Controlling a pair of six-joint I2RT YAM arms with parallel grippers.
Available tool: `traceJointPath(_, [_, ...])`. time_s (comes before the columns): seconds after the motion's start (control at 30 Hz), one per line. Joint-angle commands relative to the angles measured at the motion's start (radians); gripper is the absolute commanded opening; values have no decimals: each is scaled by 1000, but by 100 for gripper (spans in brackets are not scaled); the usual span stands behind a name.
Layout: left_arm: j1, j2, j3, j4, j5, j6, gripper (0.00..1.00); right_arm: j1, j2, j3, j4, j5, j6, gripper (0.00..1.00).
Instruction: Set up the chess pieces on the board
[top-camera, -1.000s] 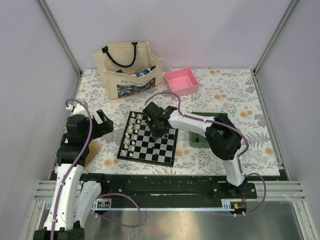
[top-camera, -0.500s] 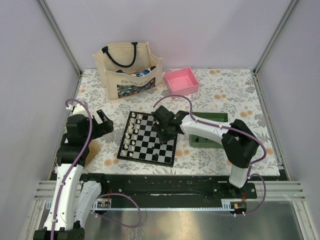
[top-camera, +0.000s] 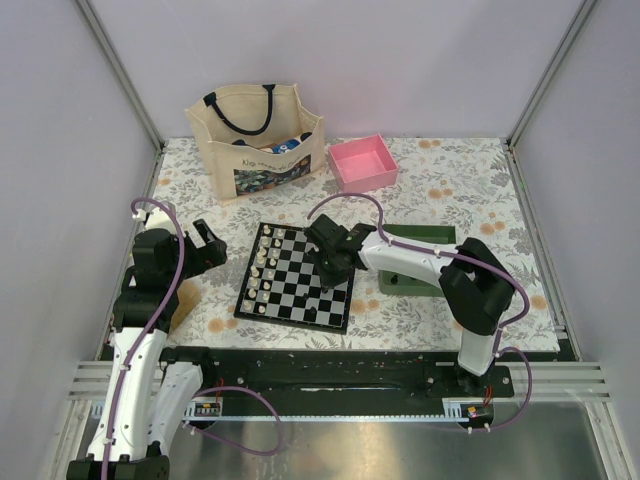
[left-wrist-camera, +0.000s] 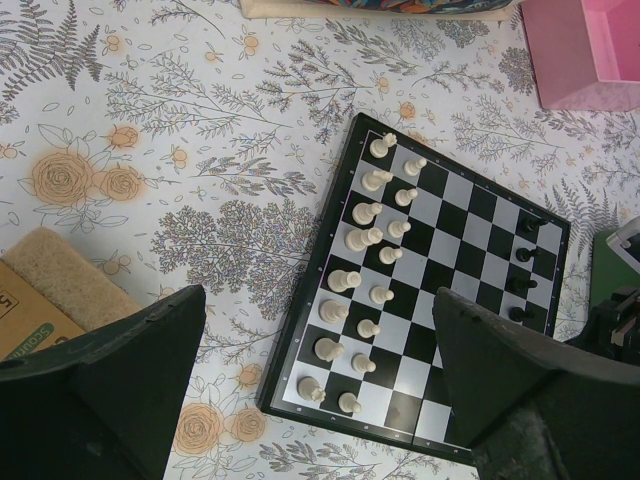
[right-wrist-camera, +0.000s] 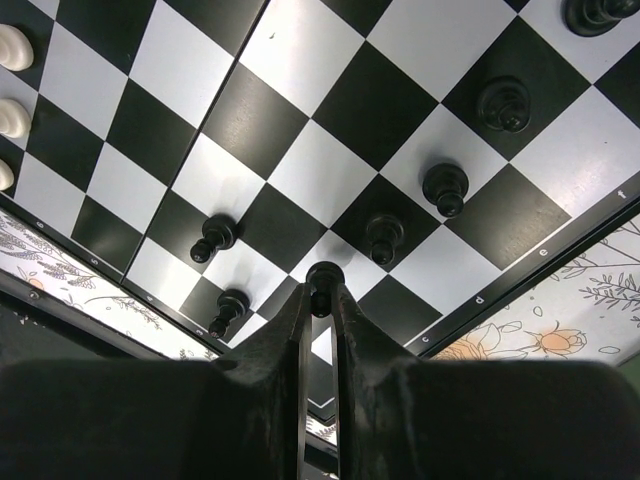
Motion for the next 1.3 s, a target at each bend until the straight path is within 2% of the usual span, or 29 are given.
traceJointPath(0.0, [7,-5,-5,45,21,-7,99,13,7,14,11,6,-1,19])
traceJointPath(0.57, [9,-2,-3,46,25,-7,99,18,24,23,-17,15,-19,20])
traceJointPath(0.97, [9,-6,-5,48,27,-7,99,19,-8,60,-26,-9,-37,35])
traceJointPath(1.27, [9,-11,-5,46,25,-7,99,31,-4,133,-39,-31,-31,38])
